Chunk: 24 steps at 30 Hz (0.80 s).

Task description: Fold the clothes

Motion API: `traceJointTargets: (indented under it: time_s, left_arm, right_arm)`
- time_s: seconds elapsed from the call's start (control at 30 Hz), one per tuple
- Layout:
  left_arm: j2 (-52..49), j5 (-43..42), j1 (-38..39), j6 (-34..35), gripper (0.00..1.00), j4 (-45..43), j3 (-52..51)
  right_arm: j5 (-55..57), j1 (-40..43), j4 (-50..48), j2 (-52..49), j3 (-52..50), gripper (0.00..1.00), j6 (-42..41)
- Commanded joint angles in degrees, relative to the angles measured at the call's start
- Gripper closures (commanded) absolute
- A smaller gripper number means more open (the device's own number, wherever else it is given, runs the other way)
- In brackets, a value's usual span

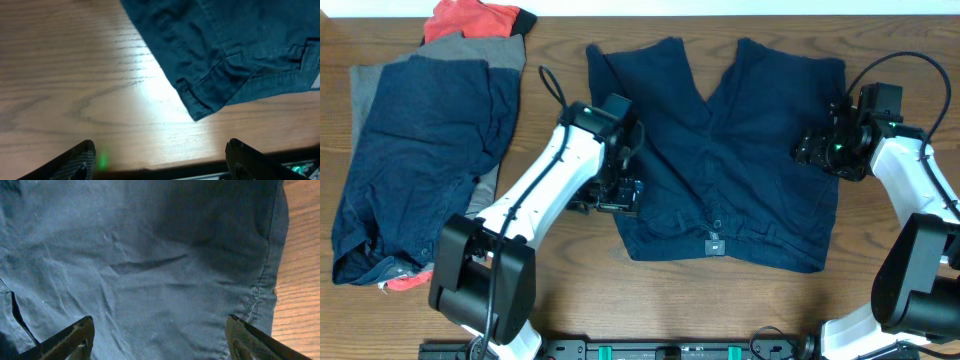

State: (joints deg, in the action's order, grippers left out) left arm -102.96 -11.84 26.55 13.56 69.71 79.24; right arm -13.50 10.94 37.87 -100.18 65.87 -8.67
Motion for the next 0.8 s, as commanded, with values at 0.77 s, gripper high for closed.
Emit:
traceJointTargets:
  time_s: [0.77]
  left_arm:
    - [0.04, 0.48, 8.7, 15.1, 0.23, -7.78, -8.87]
  right_arm:
    - [-0.22, -0.5, -1.05, -0.57, -0.96, 0.16, 0.61]
